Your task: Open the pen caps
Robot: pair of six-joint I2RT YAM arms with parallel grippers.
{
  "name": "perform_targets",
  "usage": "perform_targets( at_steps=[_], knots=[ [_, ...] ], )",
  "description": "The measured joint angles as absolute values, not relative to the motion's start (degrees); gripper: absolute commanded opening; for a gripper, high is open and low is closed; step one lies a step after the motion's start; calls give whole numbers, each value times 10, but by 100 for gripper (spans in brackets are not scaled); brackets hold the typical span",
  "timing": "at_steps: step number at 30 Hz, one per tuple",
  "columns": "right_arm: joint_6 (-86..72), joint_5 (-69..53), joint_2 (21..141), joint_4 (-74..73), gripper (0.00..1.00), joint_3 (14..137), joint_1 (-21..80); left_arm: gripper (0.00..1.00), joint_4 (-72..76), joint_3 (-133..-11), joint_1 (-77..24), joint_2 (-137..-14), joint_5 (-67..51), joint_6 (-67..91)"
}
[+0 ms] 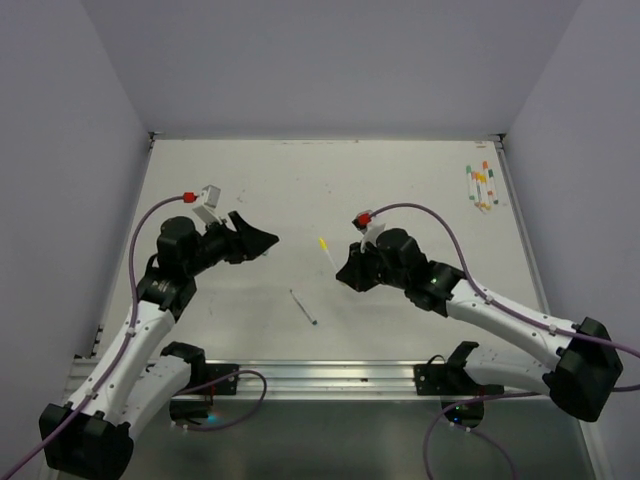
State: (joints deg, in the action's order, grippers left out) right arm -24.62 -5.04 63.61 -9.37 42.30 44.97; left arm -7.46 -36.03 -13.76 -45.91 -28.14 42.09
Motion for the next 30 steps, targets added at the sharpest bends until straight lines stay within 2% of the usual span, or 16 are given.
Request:
perform_targets(
  at_steps=[14,30],
  knots=[
    [-314,-51,690,-6,0,417,582,64,-43,-329,-208,-485,-267,475],
    [-331,-36,712,39,0,441,608,57,-14,-312,-216,-489,-259,487]
  ],
)
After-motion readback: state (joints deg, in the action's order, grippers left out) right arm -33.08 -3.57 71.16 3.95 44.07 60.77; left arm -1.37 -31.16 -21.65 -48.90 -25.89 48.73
